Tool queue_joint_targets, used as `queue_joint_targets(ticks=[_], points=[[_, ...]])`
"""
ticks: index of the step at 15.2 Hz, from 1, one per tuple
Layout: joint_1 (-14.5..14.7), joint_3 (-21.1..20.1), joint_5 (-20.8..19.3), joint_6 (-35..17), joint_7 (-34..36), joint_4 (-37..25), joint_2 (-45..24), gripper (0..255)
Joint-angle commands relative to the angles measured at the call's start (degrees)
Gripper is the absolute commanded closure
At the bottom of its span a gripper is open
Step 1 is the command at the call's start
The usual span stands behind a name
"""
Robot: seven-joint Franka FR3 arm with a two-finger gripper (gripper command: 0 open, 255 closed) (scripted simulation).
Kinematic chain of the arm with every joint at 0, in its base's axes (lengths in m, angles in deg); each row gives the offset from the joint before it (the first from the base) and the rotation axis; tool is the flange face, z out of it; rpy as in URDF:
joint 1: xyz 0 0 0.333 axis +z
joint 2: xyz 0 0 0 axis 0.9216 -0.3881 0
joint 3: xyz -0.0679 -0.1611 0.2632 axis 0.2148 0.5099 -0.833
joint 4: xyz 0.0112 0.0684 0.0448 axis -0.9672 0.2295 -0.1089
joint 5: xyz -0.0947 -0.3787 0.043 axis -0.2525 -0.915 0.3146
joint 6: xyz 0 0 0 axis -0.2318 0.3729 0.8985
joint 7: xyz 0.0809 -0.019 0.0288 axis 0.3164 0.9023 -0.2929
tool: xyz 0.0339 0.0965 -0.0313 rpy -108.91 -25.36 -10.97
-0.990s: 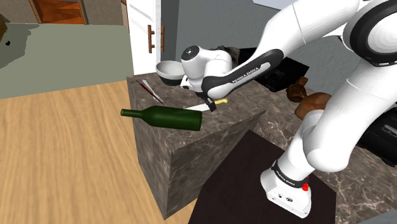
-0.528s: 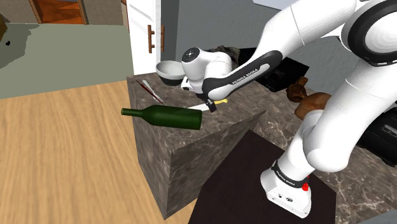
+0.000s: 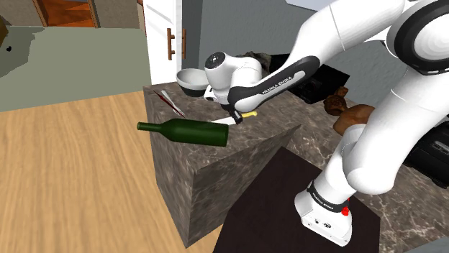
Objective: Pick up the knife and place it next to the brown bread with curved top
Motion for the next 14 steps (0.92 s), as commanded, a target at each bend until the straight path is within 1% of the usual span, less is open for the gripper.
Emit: queue_joint_targets(ticks=[1, 3, 14], points=[[-0.1, 0.1, 0.0, -0.3, 0.0, 0.0, -0.5, 255], [-0.1, 0.1, -0.2, -0.6, 0.2, 0.6, -0.2, 255], [0.3, -0.2, 2.2, 6.7, -4.1, -2.3, 5.1, 255]])
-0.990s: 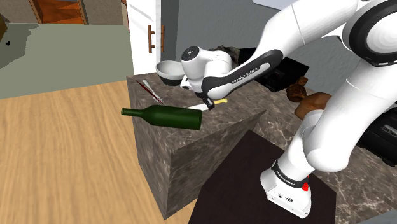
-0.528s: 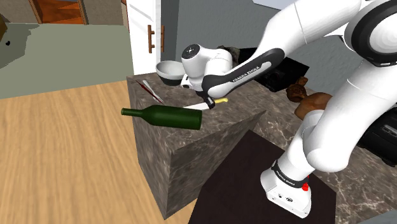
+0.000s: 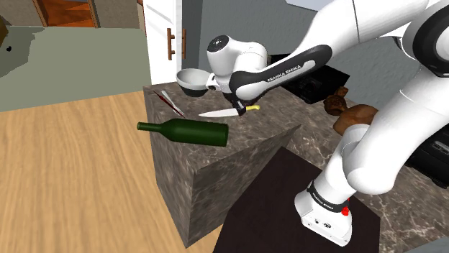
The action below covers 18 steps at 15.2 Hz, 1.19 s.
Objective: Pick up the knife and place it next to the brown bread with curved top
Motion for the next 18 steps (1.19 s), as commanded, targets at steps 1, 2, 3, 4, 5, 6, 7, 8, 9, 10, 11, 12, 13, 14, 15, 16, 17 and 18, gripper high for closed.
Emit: queue_joint_targets(ticks=[1, 2, 3, 4, 5, 6, 7, 8, 9, 10, 11, 12, 13, 14, 15, 16, 17, 18], points=[[0.1, -0.1, 0.4, 1.4, -0.6, -0.6, 0.9, 255], [0.2, -0.2, 0.6, 2.1, -1.0, -0.9, 1.3, 255], [0.2, -0.2, 0.7, 2.7, -1.4, -1.3, 1.7, 255], [0.3, -0.2, 0.9, 3.4, -1.7, -1.6, 2.1, 255], [0.3, -0.3, 1.1, 4.1, -2.1, -2.0, 2.4, 255], [0.3, -0.3, 1.2, 4.7, -2.4, -2.4, 2.8, 255], [0.4, -0.3, 1.4, 5.4, -2.8, -2.8, 3.1, 255], [0.4, -0.4, 1.5, 6.1, -3.1, -3.3, 3.4, 255], [0.4, -0.4, 1.6, 6.8, -3.5, -3.7, 3.7, 255], [0.4, -0.4, 1.8, 7.4, -3.8, -4.1, 4.0, 255], [0.5, -0.5, 1.9, 8.1, -4.2, -4.6, 4.3, 255], [0.5, -0.5, 2.0, 8.8, -4.5, -5.1, 4.6, 255], [0.5, -0.5, 2.1, 9.4, -4.8, -5.6, 4.9, 255], [0.6, -0.6, 2.2, 10.1, -5.2, -6.1, 5.1, 255], [0.6, -0.6, 2.3, 10.8, -5.5, -6.6, 5.3, 255], [0.6, -0.6, 2.4, 11.5, -5.8, -7.1, 5.6, 255], [0.6, -0.7, 2.5, 12.1, -6.2, -7.6, 5.8, 255], [0.7, -0.7, 2.6, 12.8, -6.5, -8.2, 6.0, 255]])
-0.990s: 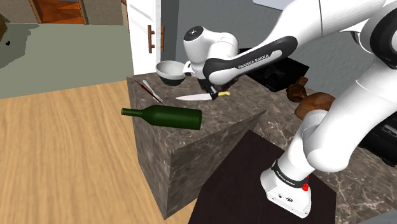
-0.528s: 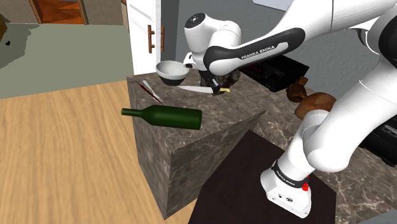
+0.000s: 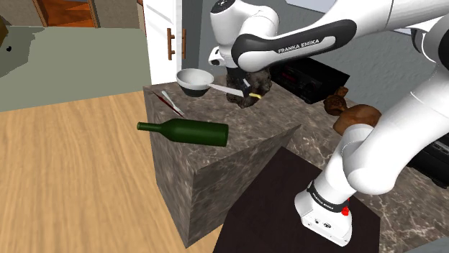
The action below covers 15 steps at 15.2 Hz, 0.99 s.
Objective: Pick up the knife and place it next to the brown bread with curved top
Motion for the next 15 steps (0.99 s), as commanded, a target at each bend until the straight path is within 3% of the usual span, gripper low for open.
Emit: queue_joint_targets(ticks=[1, 8, 15], points=[[0.0, 0.0, 0.1, 1.3, -0.8, -1.3, 0.3, 255], [0.1, -0.3, 0.6, 5.9, -2.9, -5.3, 1.2, 255], [-3.2, 4.6, -2.9, 2.4, -8.8, 6.0, 12.4, 255]])
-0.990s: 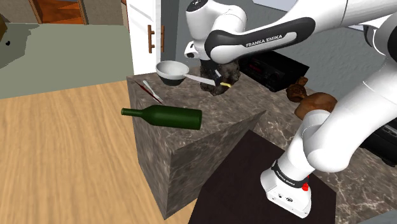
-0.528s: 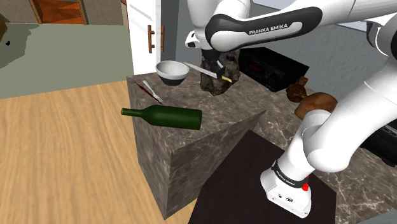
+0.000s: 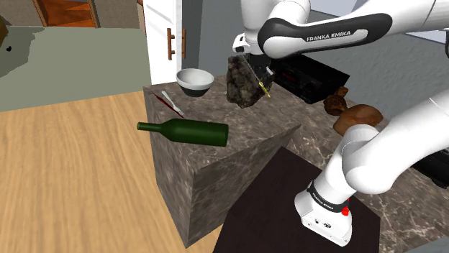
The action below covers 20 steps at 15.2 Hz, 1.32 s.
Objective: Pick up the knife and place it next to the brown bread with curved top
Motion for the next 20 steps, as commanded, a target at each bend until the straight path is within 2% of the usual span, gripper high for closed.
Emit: queue_joint_targets(ticks=[1, 11, 20], points=[[-1.0, 1.5, -1.2, -0.7, -1.9, 2.8, 3.2, 255], [-7.2, 10.6, -9.2, -4.3, -12.4, 12.9, 16.1, 255], [-13.8, 20.9, -17.8, -8.3, -23.5, 16.1, 23.1, 255]])
